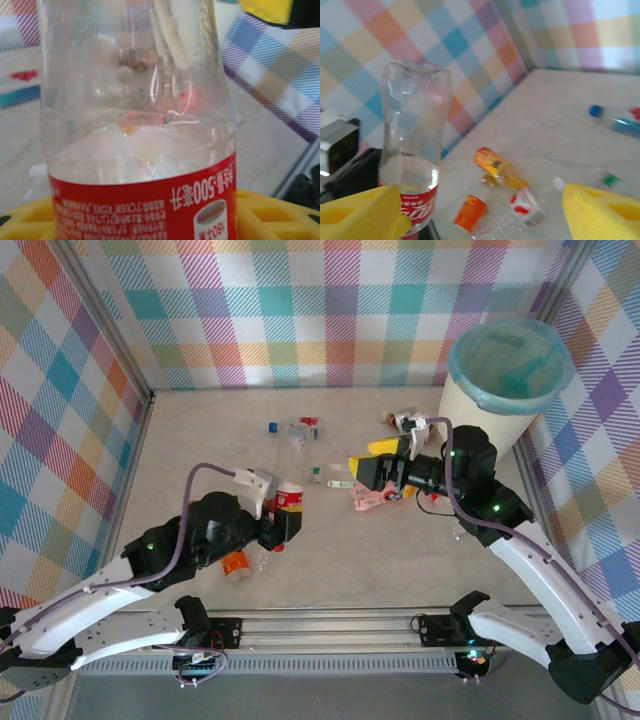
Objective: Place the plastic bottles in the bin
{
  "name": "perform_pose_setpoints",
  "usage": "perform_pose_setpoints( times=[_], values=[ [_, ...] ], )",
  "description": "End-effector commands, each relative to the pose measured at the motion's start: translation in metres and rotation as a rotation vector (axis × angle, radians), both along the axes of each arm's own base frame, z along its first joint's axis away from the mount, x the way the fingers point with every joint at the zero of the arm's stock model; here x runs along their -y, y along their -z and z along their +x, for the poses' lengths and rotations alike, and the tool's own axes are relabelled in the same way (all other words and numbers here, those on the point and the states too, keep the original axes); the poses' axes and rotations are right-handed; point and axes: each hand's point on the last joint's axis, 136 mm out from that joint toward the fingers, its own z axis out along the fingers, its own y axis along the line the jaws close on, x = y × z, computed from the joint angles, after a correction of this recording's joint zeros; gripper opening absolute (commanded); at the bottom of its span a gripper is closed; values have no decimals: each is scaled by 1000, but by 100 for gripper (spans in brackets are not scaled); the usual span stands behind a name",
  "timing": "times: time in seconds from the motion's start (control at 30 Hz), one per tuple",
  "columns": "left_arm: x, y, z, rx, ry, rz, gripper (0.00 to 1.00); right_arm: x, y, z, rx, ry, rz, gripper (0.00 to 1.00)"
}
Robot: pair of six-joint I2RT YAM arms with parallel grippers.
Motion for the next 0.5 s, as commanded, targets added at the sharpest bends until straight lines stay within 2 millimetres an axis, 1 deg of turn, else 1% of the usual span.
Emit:
perform_pose_setpoints(
  times=[0.0, 0.07, 0.17, 0.33, 0.47],
  values=[
    [11, -26, -23, 109, 177, -38, 58, -13, -51, -41, 147, -240, 113, 86],
    [15, -35, -33, 124, 242, -59, 57, -17, -56, -50, 155, -310, 128, 87],
    [22, -41, -46, 126, 330, -81, 57, -21, -61, -58, 143, -378, 142, 88],
    [36, -39, -57, 93, 423, -86, 56, -25, -70, -73, 159, -461, 145, 90],
    [46, -38, -62, 69, 473, -86, 55, -30, -64, -73, 164, -449, 109, 91]
  ],
)
